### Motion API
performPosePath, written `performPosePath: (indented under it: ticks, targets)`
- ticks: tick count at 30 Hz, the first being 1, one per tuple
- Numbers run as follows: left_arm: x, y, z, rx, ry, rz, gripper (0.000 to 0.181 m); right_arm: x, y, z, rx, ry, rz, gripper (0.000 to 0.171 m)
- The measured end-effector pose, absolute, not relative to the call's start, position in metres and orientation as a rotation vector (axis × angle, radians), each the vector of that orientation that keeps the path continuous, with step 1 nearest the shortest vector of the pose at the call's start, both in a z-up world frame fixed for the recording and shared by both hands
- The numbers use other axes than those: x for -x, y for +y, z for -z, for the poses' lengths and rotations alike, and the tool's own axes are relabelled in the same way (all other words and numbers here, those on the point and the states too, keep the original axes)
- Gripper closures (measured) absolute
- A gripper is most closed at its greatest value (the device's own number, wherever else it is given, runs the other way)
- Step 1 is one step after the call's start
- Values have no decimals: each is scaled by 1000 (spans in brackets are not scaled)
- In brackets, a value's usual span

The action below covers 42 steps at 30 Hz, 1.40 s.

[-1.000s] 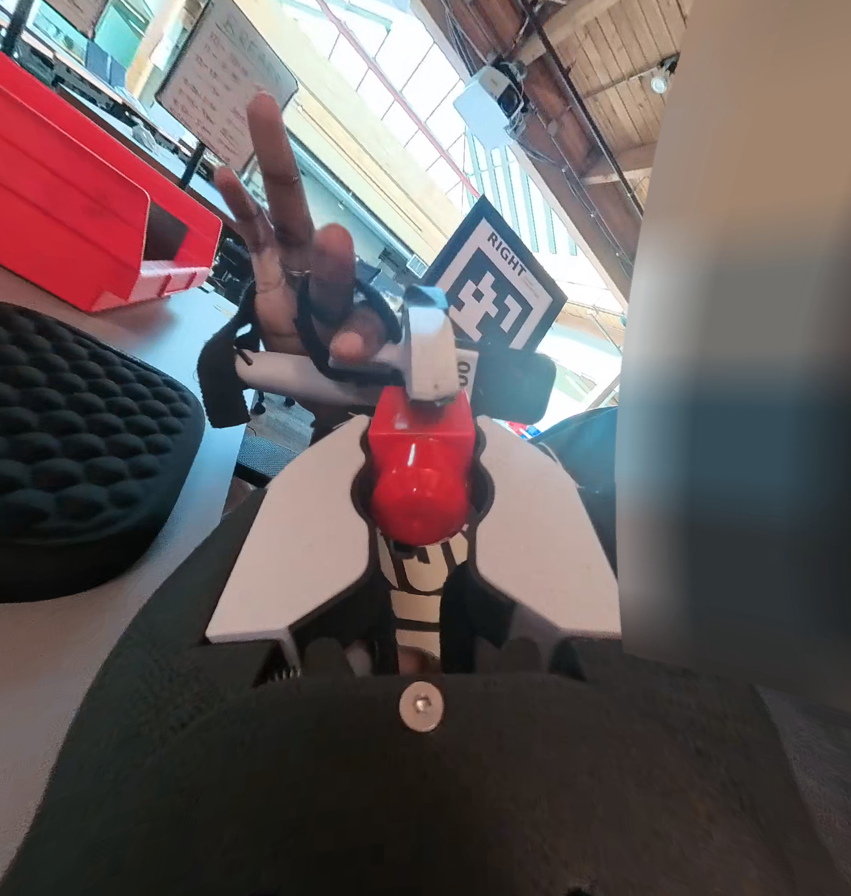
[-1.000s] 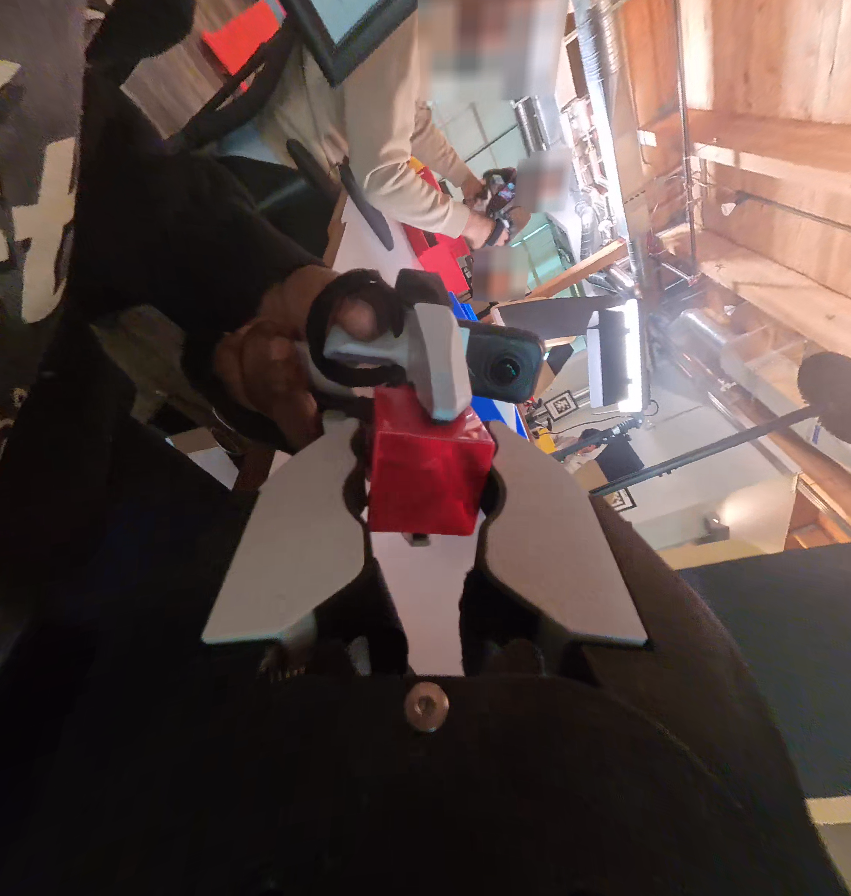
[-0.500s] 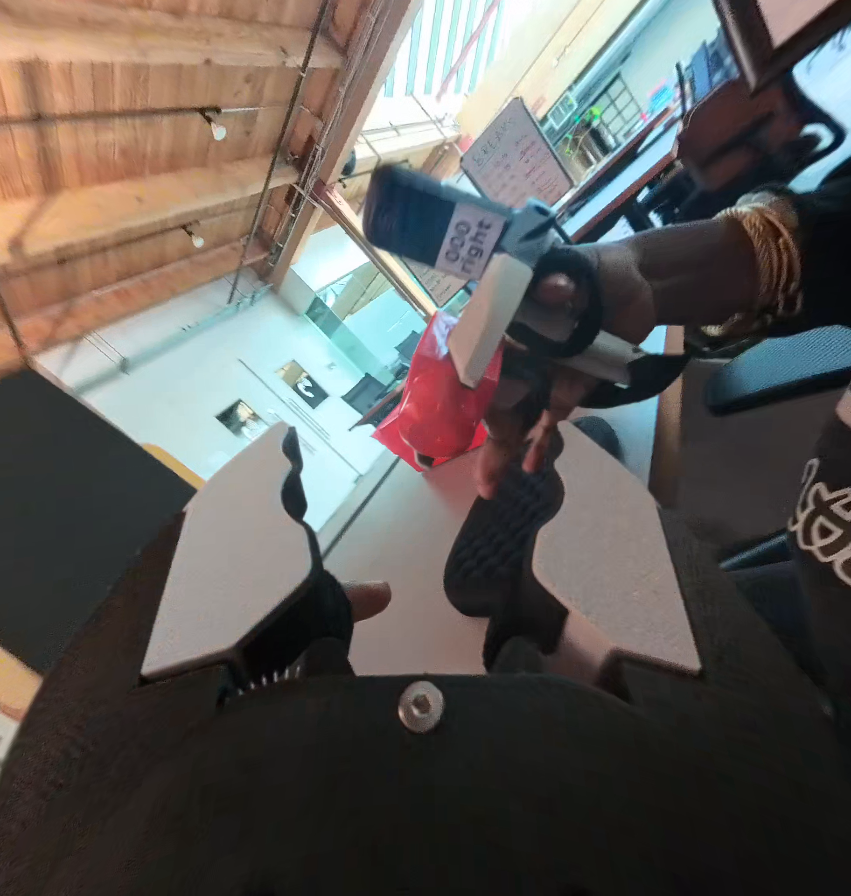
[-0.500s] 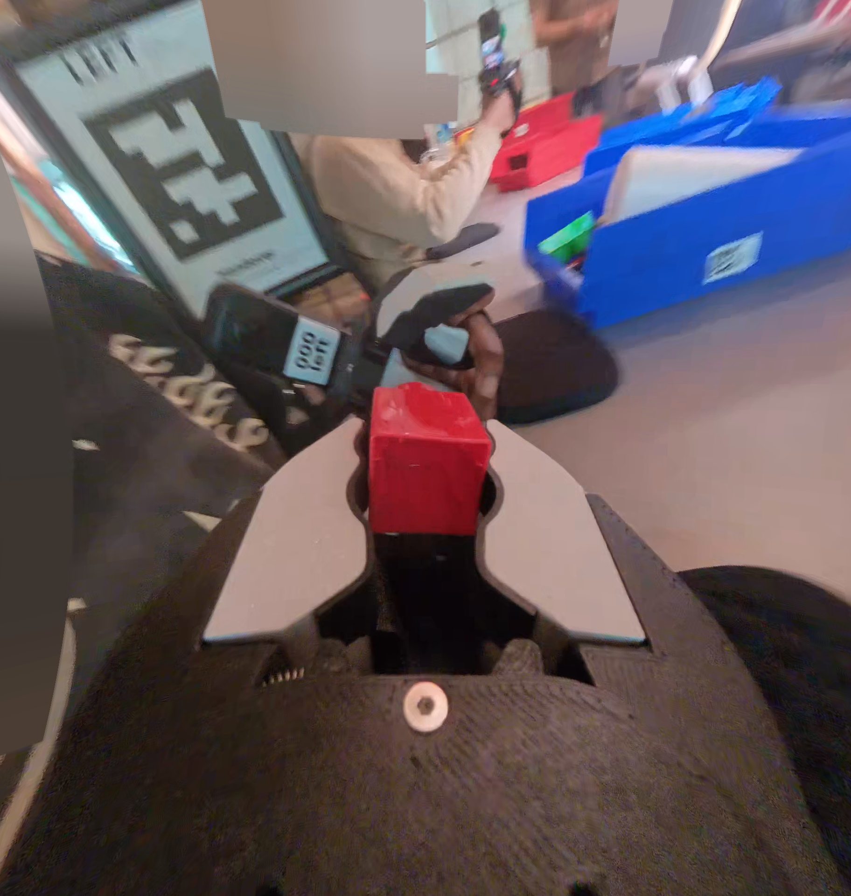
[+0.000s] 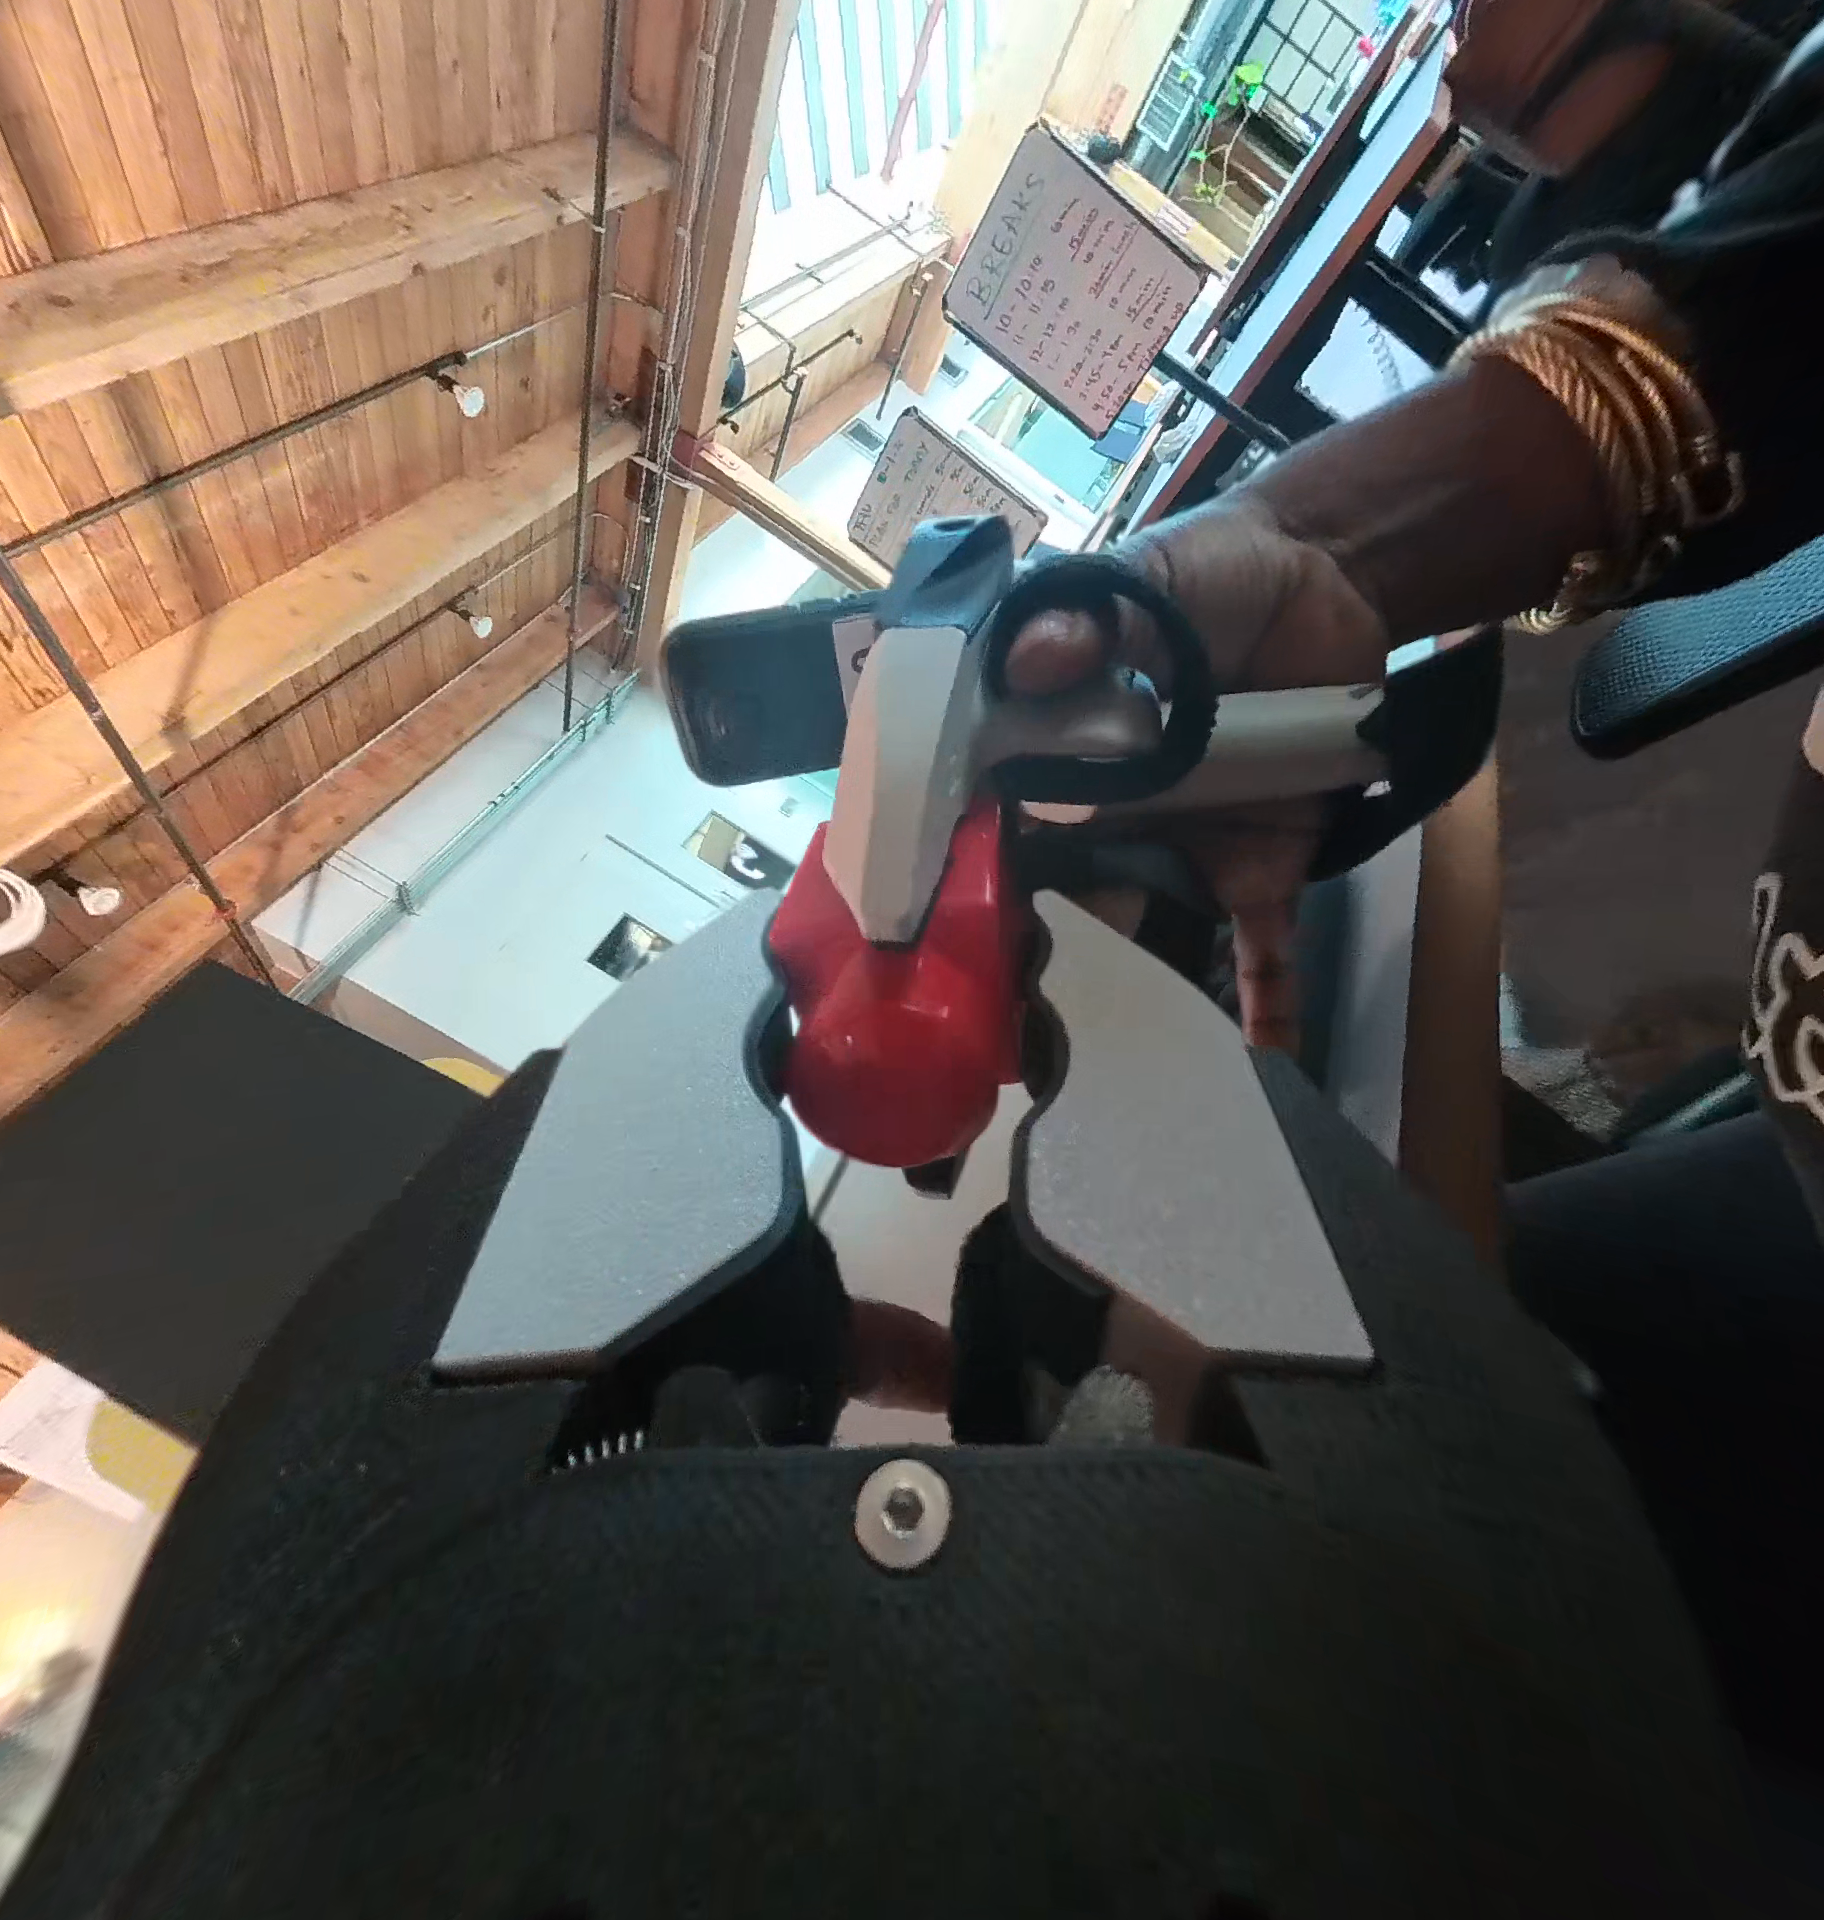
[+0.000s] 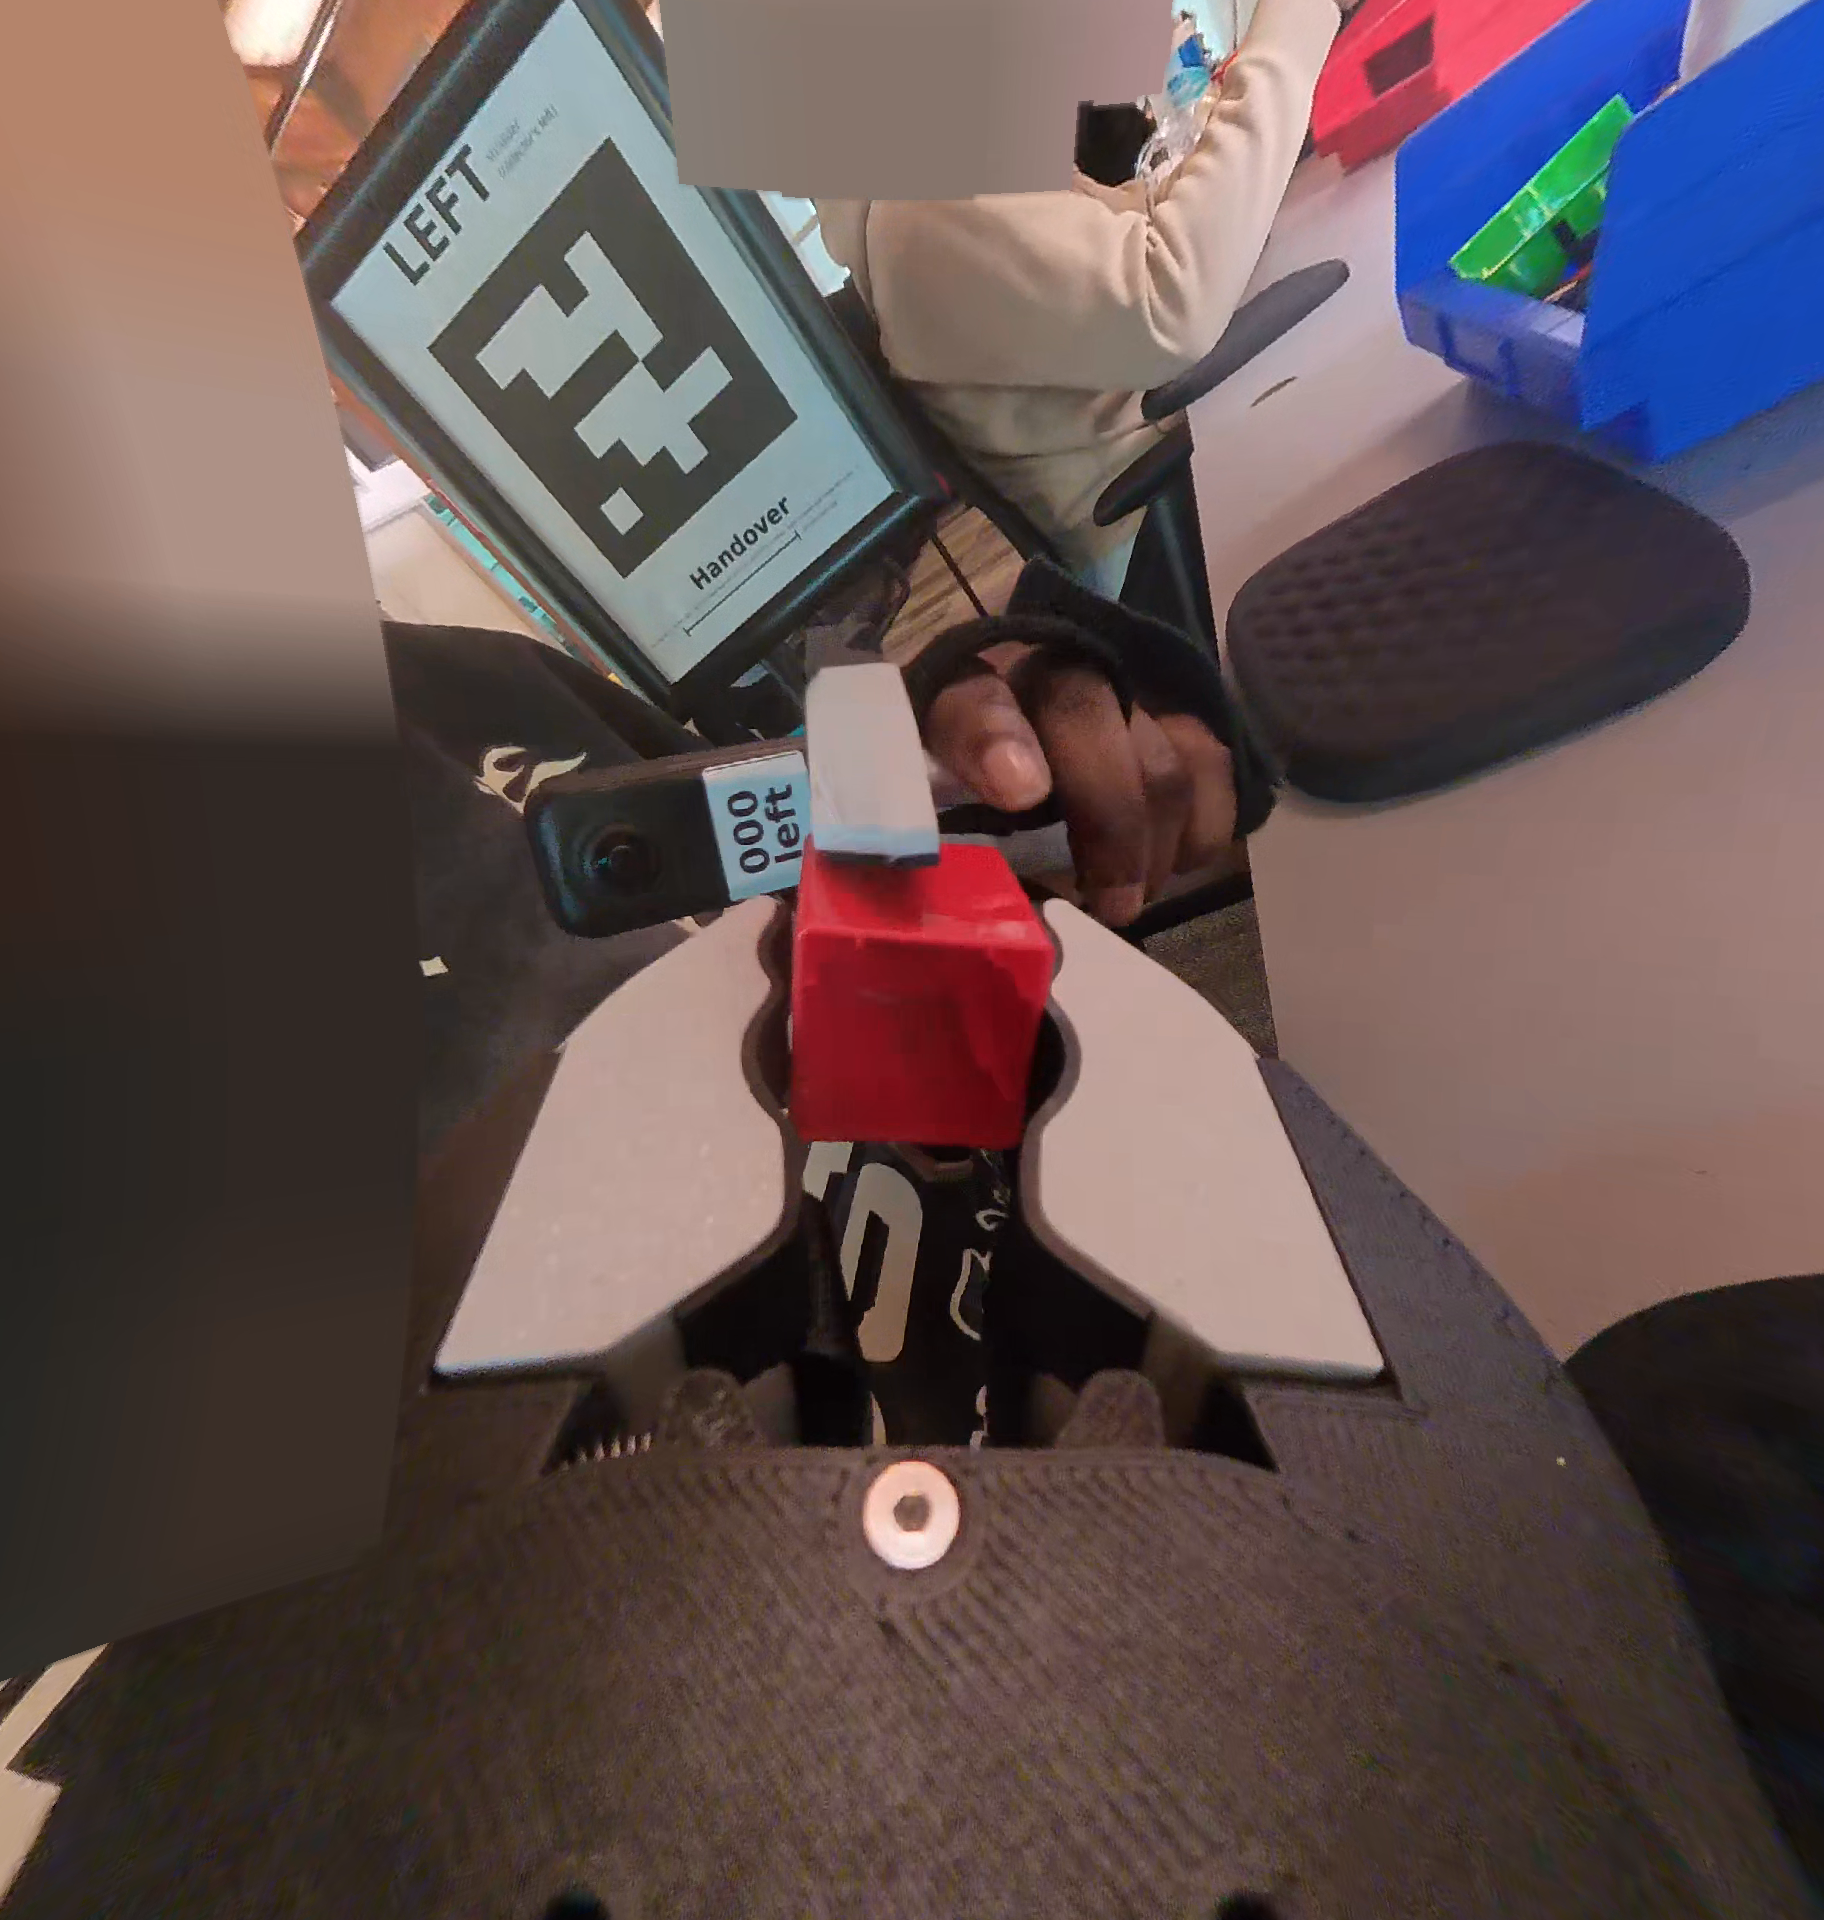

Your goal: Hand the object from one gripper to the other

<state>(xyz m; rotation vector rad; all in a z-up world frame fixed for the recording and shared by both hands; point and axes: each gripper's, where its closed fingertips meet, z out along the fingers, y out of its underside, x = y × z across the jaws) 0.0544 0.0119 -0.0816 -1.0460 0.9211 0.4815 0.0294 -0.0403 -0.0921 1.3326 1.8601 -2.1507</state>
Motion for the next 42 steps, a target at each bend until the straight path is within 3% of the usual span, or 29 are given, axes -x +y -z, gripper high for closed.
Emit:
performPosePath:
  ticks: [2, 7, 10, 13, 19, 24, 27, 29, 33, 35, 38, 42]
  targets:
    - [-53, 11, 79, 1079, 868, -397, 144, -27, -39, 88, -1328, 1857, 2198, 128]
    - [-31, 9, 59, 1201, 569, 65, 145, -24, -21, 55, -1225, 1995, 2636, 90]
    - [-25, 4, 55, 1268, 393, 540, 144, -33, -16, 42, -968, 2489, 2886, 73]
    - [-33, -6, 52, 1266, 328, 977, 144, -37, -17, 47, -665, 3104, 2772, 68]
    - [-55, -10, 61, 1319, 339, 1258, 144, -28, -29, 67, -192, 3867, 2246, 78]
    - [-70, -15, 71, 1383, 395, 1347, 144, -26, -37, 72, -46, 3986, 2111, 93]
    - [-74, -14, 72, 1393, 396, 1364, 141, -24, -35, 76, -25, 4060, 2005, 120]
    - [-71, -13, 70, 1378, 382, 1357, 136, -23, -34, 76, -21, 4101, 1947, 129]
    - [-53, -7, 59, 1260, 364, 1133, 124, -21, -22, 69, -374, 4001, 2051, 131]
    - [-42, -5, 55, 1207, 404, 867, 109, -19, -11, 63, -704, 3792, 2229, 132]
    - [-31, -3, 55, 1145, 545, 378, 101, -19, 2, 57, -1208, 3162, 2505, 132]
    - [-31, 1, 64, 1111, 744, -112, 100, -25, 0, 53, -1458, 2119, 2556, 131]
